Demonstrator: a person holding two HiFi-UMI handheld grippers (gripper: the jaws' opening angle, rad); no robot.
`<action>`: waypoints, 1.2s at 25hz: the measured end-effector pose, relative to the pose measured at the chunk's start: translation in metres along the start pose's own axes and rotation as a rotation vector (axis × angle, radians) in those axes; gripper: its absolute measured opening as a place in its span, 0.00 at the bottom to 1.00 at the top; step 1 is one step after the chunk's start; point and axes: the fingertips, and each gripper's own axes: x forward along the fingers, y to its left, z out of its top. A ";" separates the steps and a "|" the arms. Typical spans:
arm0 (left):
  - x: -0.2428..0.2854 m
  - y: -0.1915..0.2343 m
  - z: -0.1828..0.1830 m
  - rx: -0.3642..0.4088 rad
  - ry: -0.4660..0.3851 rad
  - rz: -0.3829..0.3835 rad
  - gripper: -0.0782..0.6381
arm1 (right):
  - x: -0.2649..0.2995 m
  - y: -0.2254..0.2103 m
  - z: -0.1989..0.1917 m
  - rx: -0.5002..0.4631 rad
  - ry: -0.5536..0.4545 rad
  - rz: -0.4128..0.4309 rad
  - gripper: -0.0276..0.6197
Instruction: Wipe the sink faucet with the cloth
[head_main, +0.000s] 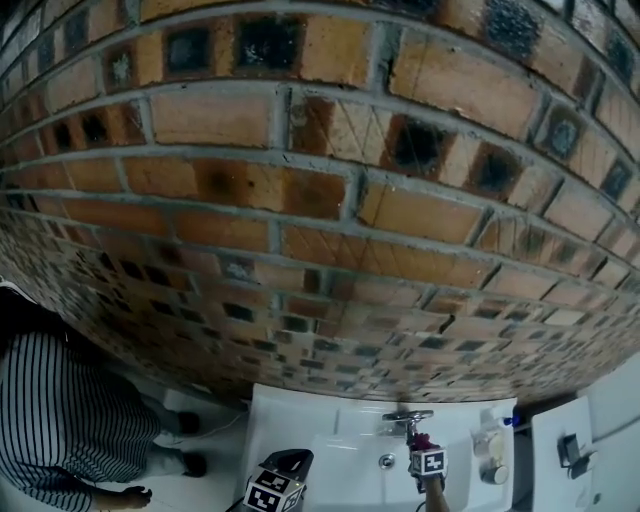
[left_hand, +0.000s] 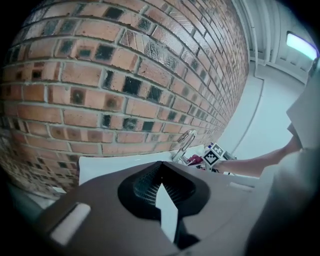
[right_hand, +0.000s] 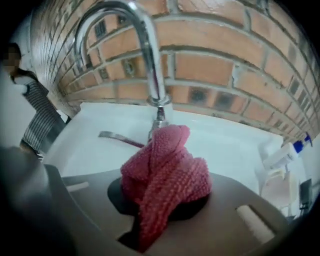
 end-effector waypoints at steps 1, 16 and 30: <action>0.002 -0.004 0.003 0.005 -0.002 -0.011 0.13 | -0.002 0.011 0.000 -0.012 0.004 0.001 0.13; 0.002 -0.018 0.008 0.045 -0.001 -0.051 0.13 | -0.097 0.057 0.109 0.372 -0.351 0.407 0.13; -0.028 -0.008 0.013 0.048 -0.044 -0.022 0.13 | -0.094 0.092 0.148 -0.475 -0.410 -0.202 0.13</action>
